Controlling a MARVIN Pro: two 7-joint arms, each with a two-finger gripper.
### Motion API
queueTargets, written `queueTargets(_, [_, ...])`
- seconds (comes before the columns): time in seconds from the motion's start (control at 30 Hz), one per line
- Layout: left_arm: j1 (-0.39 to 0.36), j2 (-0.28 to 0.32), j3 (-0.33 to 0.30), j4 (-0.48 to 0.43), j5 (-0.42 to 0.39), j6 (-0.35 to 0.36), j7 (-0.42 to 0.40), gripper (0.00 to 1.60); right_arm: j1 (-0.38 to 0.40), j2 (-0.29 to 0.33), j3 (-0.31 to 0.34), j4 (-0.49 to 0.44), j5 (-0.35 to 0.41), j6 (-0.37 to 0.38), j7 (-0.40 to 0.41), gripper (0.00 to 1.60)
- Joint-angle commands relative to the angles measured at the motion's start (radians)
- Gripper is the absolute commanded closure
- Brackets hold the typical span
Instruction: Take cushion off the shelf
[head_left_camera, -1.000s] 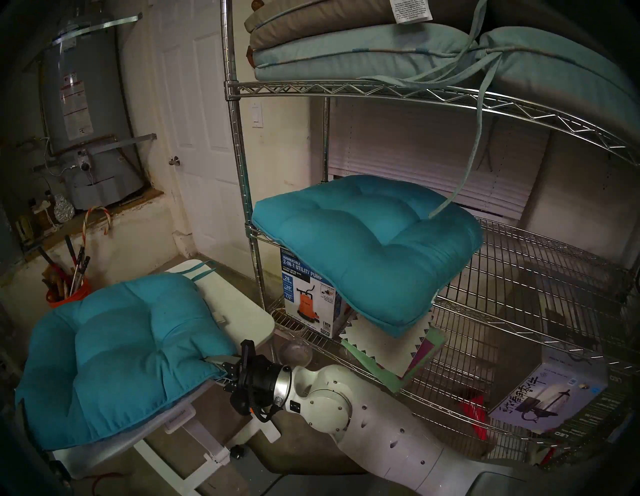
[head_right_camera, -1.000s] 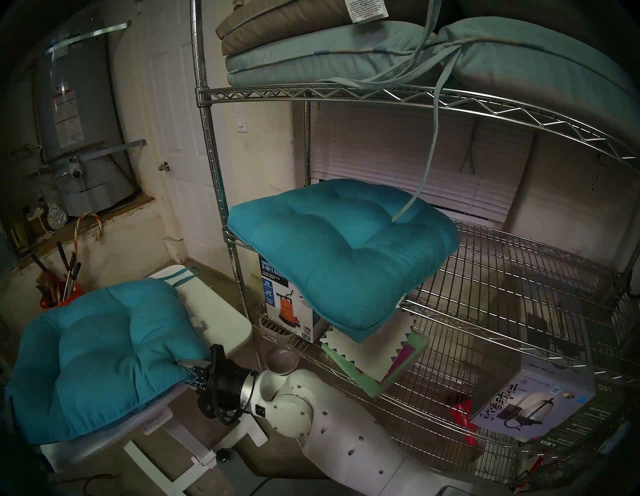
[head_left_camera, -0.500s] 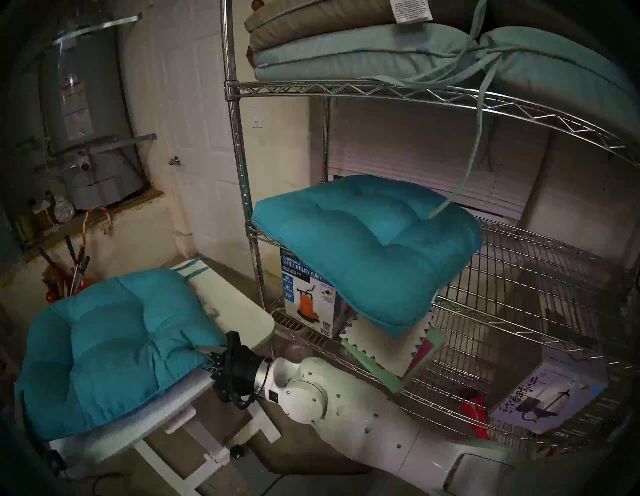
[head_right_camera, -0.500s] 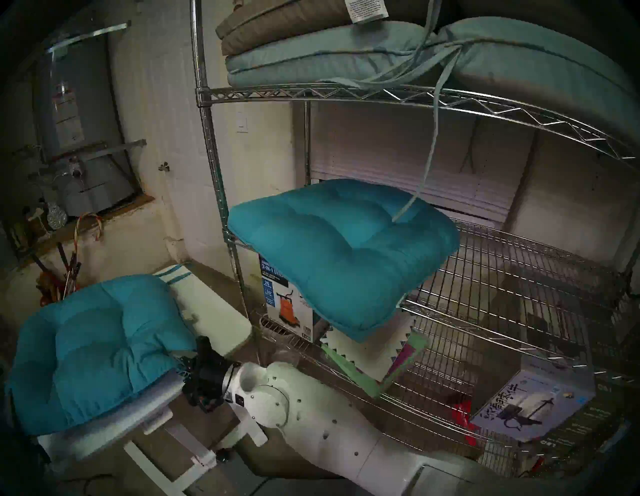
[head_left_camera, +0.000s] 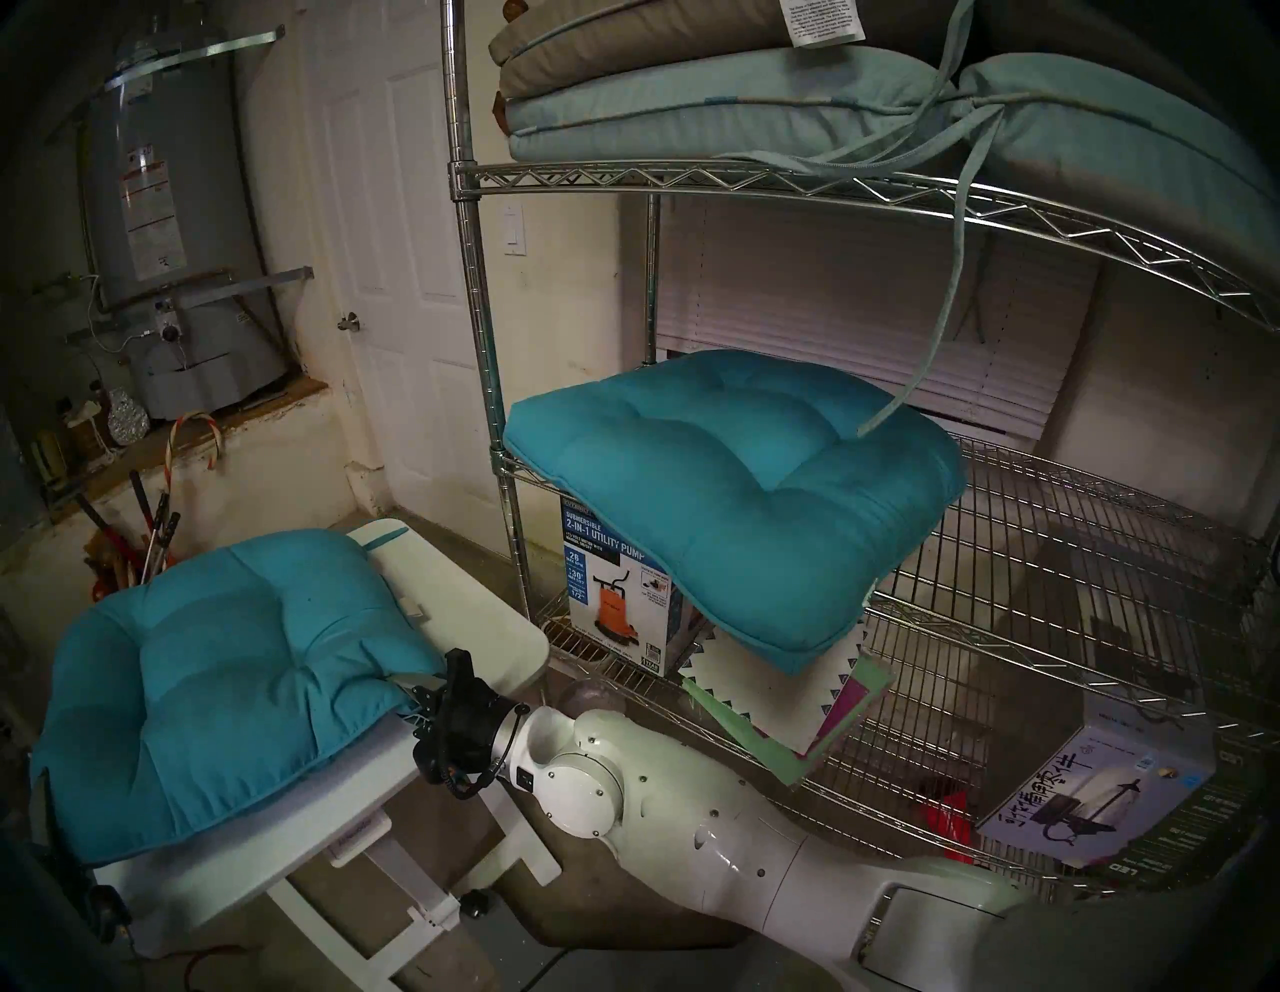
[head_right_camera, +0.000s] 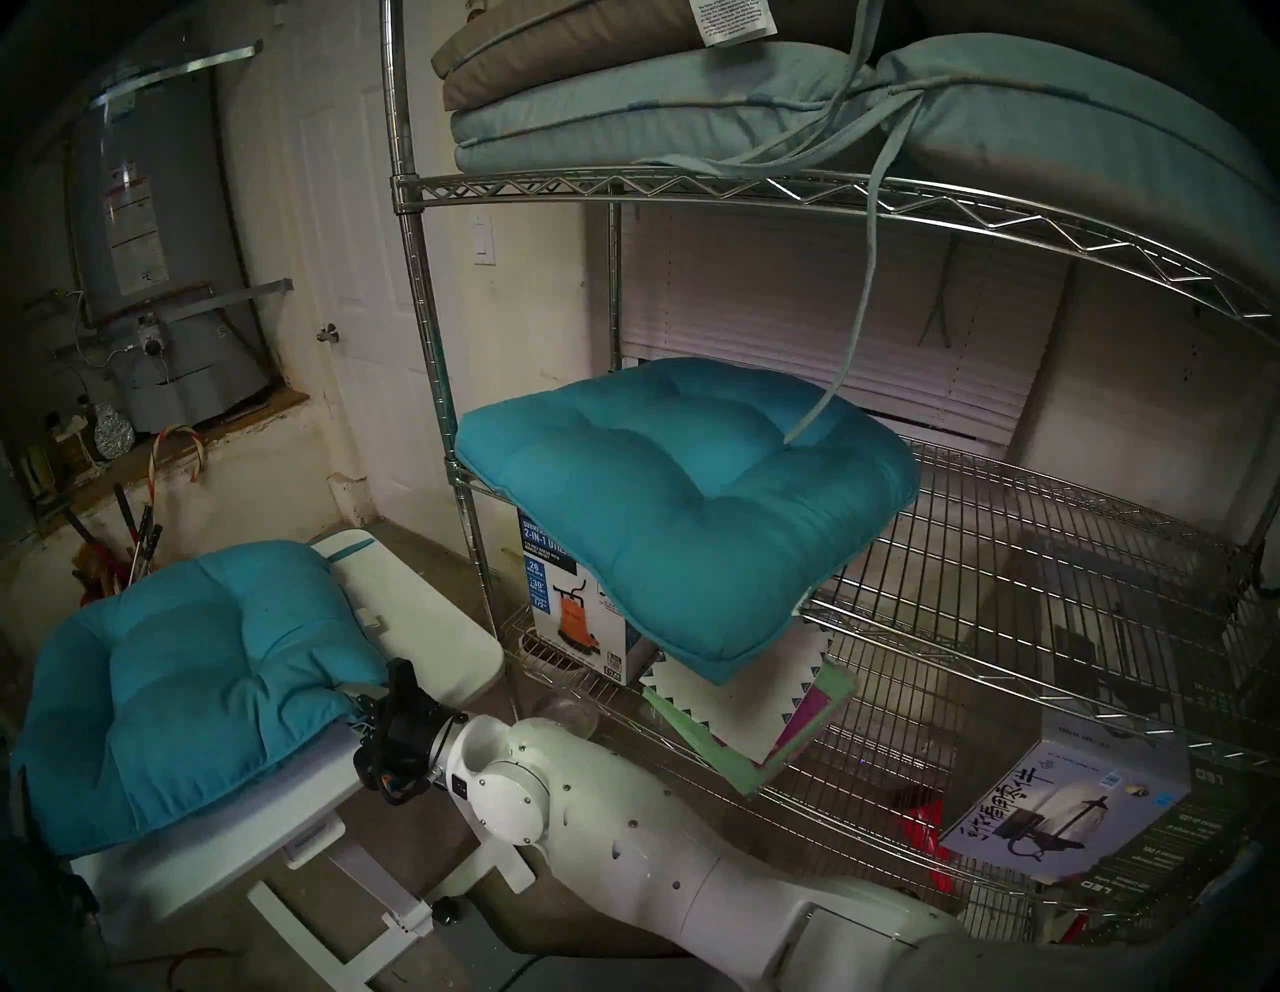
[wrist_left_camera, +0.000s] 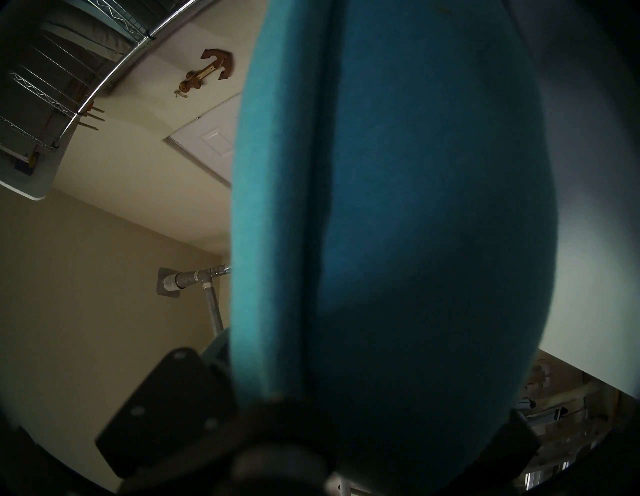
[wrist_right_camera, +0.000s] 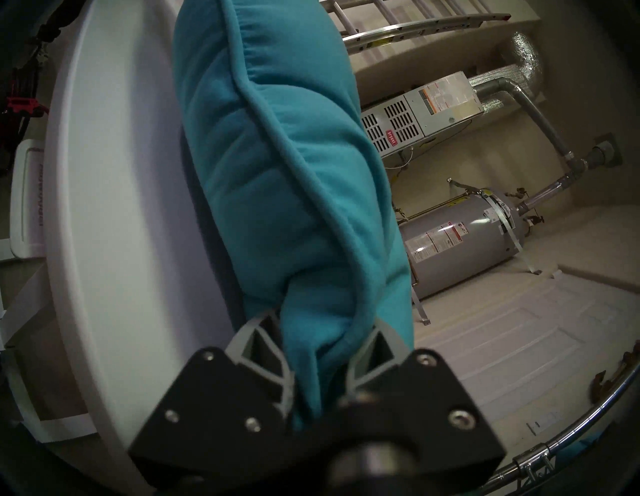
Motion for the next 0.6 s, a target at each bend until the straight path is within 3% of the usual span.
queueTargets(0.0, [-0.004,0.026,0.001,-0.025,0.001,-0.018,0.027,1.6,0.053,-0.108,-0.018,0.048,-0.006,-0.02,-0.078,1.6])
queueTargets(0.1, [-0.005,0.027,0.0,-0.024,0.002,-0.021,0.028,1.6,0.055,-0.113,-0.022,0.063,-0.008,-0.024,-0.101,1.6])
queueTargets(0.13, [-0.006,0.027,0.0,-0.023,0.002,-0.024,0.029,1.6,0.054,-0.109,-0.032,0.071,-0.013,-0.036,-0.124,0.0])
queueTargets(0.33, [-0.004,0.028,0.003,-0.024,0.008,-0.039,0.036,1.54,0.041,-0.095,-0.053,0.095,-0.029,-0.067,-0.208,0.0])
queueTargets(0.37, [-0.003,0.027,0.004,-0.027,0.011,-0.04,0.037,1.2,0.041,-0.091,-0.058,0.1,-0.031,-0.07,-0.222,0.0])
queueTargets(0.4, [-0.003,0.027,0.004,-0.027,0.011,-0.04,0.037,1.2,0.041,-0.091,-0.058,0.1,-0.031,-0.07,-0.222,0.0])
queueTargets(0.43, [-0.002,0.026,0.005,-0.029,0.012,-0.042,0.039,0.5,0.035,-0.092,-0.052,0.107,-0.041,-0.075,-0.234,0.0])
queueTargets(0.47, [-0.001,0.025,0.007,-0.031,0.015,-0.044,0.042,0.0,0.031,-0.085,-0.054,0.111,-0.047,-0.081,-0.256,0.0])
queueTargets(0.57, [-0.001,0.024,0.009,-0.031,0.018,-0.045,0.045,0.0,0.024,-0.073,-0.057,0.099,-0.051,-0.084,-0.271,0.0])
